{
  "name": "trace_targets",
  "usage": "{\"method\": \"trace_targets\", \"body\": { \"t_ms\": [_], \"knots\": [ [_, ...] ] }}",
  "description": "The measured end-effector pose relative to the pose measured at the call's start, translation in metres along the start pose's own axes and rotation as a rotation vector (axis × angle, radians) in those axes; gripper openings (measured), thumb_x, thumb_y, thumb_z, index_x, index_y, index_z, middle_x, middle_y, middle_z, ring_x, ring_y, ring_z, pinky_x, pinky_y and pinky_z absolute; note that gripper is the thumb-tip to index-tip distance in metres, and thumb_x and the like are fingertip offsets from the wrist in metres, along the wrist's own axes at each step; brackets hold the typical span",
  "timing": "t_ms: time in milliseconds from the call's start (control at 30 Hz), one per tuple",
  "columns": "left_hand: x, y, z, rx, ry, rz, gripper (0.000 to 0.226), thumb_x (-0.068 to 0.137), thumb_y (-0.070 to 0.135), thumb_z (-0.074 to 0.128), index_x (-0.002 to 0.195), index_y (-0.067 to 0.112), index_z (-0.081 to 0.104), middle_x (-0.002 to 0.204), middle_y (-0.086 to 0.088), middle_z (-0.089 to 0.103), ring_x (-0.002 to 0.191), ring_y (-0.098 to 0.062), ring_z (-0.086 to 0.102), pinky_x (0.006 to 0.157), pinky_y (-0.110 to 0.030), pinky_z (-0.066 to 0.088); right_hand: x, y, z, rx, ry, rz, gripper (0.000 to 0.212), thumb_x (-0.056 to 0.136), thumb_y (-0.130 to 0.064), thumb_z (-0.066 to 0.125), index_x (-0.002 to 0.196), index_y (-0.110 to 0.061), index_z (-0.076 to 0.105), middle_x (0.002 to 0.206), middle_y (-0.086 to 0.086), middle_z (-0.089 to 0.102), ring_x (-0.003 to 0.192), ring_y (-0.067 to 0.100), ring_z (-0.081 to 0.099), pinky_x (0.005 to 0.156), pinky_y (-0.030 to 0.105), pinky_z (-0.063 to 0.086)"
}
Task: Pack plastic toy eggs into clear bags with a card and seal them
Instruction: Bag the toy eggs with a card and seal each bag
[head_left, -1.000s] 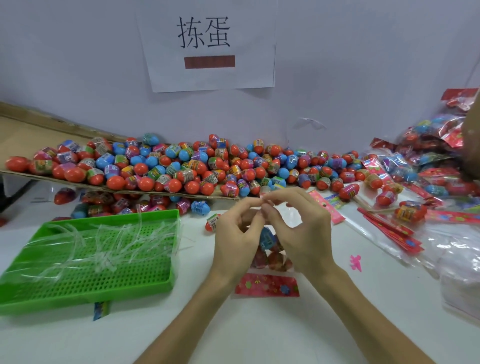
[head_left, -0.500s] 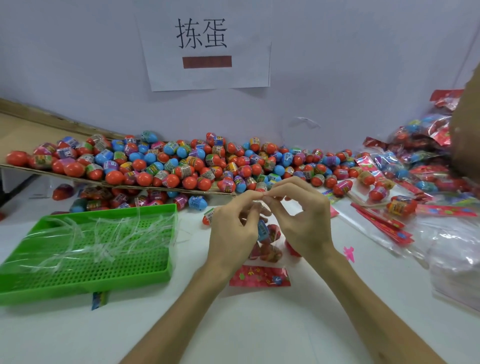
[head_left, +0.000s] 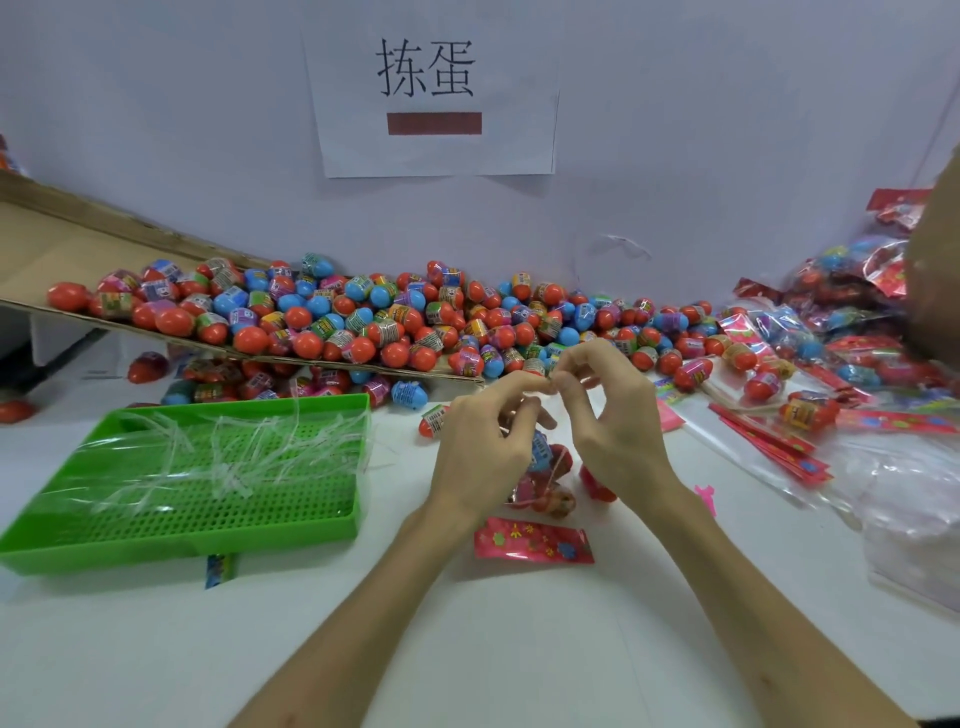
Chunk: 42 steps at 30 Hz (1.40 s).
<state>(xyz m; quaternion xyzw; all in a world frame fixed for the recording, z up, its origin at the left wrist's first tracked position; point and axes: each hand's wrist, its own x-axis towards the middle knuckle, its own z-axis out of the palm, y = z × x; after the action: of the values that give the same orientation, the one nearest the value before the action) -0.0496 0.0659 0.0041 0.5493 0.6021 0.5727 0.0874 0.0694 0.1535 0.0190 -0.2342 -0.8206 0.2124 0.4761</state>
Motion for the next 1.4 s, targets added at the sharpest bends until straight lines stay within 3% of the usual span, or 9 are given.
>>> {"method": "trace_targets", "body": {
  "t_ms": [400, 567, 767, 833, 933, 967, 1033, 1133, 1400],
  "knots": [
    [0.012, -0.003, -0.011, -0.256, 0.198, -0.292, 0.02, 0.103, 0.007, 0.057, 0.1, 0.018, 0.073, 0.086, 0.001, 0.079, 0.083, -0.026, 0.076, 0.077, -0.046, 0.064, 0.024, 0.039, -0.038, 0.218, 0.312, 0.547, 0.01, 0.102, -0.013, 0.057, 0.098, -0.01, 0.065, 0.083, -0.001, 0.062, 0.077, 0.011, 0.056, 0.074, 0.024, 0.048],
    [0.017, -0.016, -0.02, -0.281, 0.354, -0.399, 0.023, 0.103, 0.005, 0.054, 0.097, 0.018, 0.071, 0.077, 0.005, 0.078, 0.079, -0.008, 0.075, 0.069, -0.015, 0.055, 0.021, 0.063, -0.059, -0.002, 0.413, 0.696, 0.011, 0.099, -0.014, 0.061, 0.096, -0.01, 0.07, 0.081, -0.004, 0.063, 0.073, 0.006, 0.055, 0.078, 0.035, 0.054],
    [0.02, -0.02, -0.023, -0.318, 0.398, -0.469, 0.021, 0.104, 0.008, 0.053, 0.097, 0.019, 0.07, 0.076, 0.006, 0.078, 0.078, -0.002, 0.074, 0.073, -0.018, 0.05, 0.061, 0.018, -0.068, -0.165, -0.45, 0.342, 0.005, 0.095, -0.02, 0.07, 0.091, -0.018, 0.074, 0.085, -0.004, 0.071, 0.08, 0.011, 0.065, 0.073, 0.024, 0.051],
    [0.019, -0.021, -0.023, -0.329, 0.399, -0.483, 0.021, 0.104, 0.008, 0.053, 0.097, 0.019, 0.071, 0.076, 0.006, 0.078, 0.078, -0.002, 0.074, 0.073, -0.019, 0.05, 0.085, -0.006, -0.077, 0.104, -0.78, 0.172, 0.005, 0.096, -0.022, 0.07, 0.092, -0.019, 0.073, 0.086, -0.002, 0.072, 0.078, 0.009, 0.066, 0.073, 0.025, 0.055],
    [0.02, -0.019, -0.024, -0.339, 0.399, -0.489, 0.022, 0.104, 0.008, 0.053, 0.097, 0.019, 0.071, 0.077, 0.004, 0.078, 0.078, -0.003, 0.074, 0.069, -0.015, 0.052, 0.113, -0.011, -0.074, 0.863, -0.911, 0.251, 0.005, 0.098, -0.013, 0.064, 0.098, -0.011, 0.069, 0.086, 0.002, 0.068, 0.076, 0.012, 0.066, 0.073, 0.023, 0.056],
    [0.02, -0.018, -0.024, -0.342, 0.394, -0.491, 0.022, 0.103, 0.007, 0.054, 0.097, 0.018, 0.071, 0.078, 0.004, 0.078, 0.077, -0.003, 0.074, 0.066, -0.012, 0.051, 0.117, 0.0, -0.065, 0.804, -0.874, 0.36, 0.006, 0.098, -0.012, 0.062, 0.099, -0.01, 0.068, 0.085, 0.001, 0.068, 0.072, 0.01, 0.066, 0.07, 0.021, 0.056],
    [0.018, -0.016, -0.022, -0.354, 0.375, -0.501, 0.022, 0.103, 0.005, 0.054, 0.096, 0.016, 0.071, 0.078, 0.003, 0.078, 0.076, -0.004, 0.074, 0.064, -0.011, 0.051, 0.128, 0.029, -0.051, 0.087, -0.734, 0.504, 0.009, 0.099, -0.013, 0.059, 0.099, -0.009, 0.067, 0.091, 0.005, 0.069, 0.069, 0.011, 0.066, 0.064, 0.022, 0.056],
    [0.018, -0.016, -0.021, -0.376, 0.346, -0.514, 0.023, 0.103, 0.003, 0.053, 0.096, 0.015, 0.071, 0.078, 0.003, 0.078, 0.077, -0.008, 0.076, 0.065, -0.016, 0.055, 0.131, 0.071, -0.055, -0.709, -0.856, 0.451, 0.014, 0.098, -0.013, 0.058, 0.102, -0.008, 0.071, 0.109, 0.011, 0.07, 0.094, 0.028, 0.068, 0.091, 0.043, 0.058],
    [0.017, -0.013, -0.018, -0.389, 0.279, -0.504, 0.02, 0.105, 0.007, 0.052, 0.102, 0.014, 0.07, 0.08, 0.002, 0.079, 0.081, -0.013, 0.077, 0.067, -0.018, 0.058, 0.104, 0.047, -0.072, -0.049, -0.392, 0.495, 0.022, 0.103, -0.013, 0.057, 0.104, -0.021, 0.077, 0.101, -0.003, 0.078, 0.09, 0.015, 0.074, 0.082, 0.024, 0.057]
  ]
}}
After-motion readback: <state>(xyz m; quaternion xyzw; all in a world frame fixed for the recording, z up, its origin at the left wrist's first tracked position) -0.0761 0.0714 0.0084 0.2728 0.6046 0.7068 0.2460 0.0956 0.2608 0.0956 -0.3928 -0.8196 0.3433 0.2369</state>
